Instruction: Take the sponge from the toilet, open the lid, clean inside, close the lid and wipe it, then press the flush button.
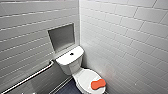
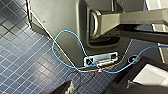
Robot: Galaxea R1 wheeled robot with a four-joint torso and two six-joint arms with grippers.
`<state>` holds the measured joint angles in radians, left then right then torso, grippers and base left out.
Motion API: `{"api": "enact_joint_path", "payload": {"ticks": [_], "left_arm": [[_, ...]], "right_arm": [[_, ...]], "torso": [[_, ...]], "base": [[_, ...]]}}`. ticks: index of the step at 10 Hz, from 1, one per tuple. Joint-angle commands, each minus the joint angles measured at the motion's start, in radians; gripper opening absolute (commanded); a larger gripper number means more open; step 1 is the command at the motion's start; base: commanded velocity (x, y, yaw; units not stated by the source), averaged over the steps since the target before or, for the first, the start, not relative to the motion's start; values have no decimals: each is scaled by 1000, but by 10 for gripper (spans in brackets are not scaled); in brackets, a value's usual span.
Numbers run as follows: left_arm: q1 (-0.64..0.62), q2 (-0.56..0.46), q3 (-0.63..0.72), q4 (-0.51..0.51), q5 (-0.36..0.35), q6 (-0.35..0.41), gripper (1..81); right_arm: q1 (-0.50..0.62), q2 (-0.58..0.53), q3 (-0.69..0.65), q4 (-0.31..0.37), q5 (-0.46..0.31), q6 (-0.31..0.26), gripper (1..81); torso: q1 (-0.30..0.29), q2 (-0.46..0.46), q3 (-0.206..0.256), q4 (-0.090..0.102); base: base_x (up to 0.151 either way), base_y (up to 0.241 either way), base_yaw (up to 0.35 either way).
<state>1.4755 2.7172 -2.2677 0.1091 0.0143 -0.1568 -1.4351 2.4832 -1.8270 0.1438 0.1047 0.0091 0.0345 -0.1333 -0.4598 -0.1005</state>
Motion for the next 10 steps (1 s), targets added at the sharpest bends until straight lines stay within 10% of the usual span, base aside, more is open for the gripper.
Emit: {"api": "enact_joint_path", "payload": {"ticks": [1,3,4,10], "left_arm": [[9,-3,19,14,70,6,811],[18,-2,17,14,70,6,811],[22,3,19,8,69,5,811],[32,30,14,-3,73,0,811]], "right_arm": [[109,-145,158,57,-60,18,811],[170,-194,190,85,-59,34,811],[196,-203,187,100,-60,34,811],[308,-200,118,201,-60,35,811]], "torso": [[60,-93,-86,0],[108,-169,-156,0],[132,-207,-99,0],[259,-407,-143,0]], "base": [[0,0,0],[0,0,0],[0,0,0],[0,0,0]]}}
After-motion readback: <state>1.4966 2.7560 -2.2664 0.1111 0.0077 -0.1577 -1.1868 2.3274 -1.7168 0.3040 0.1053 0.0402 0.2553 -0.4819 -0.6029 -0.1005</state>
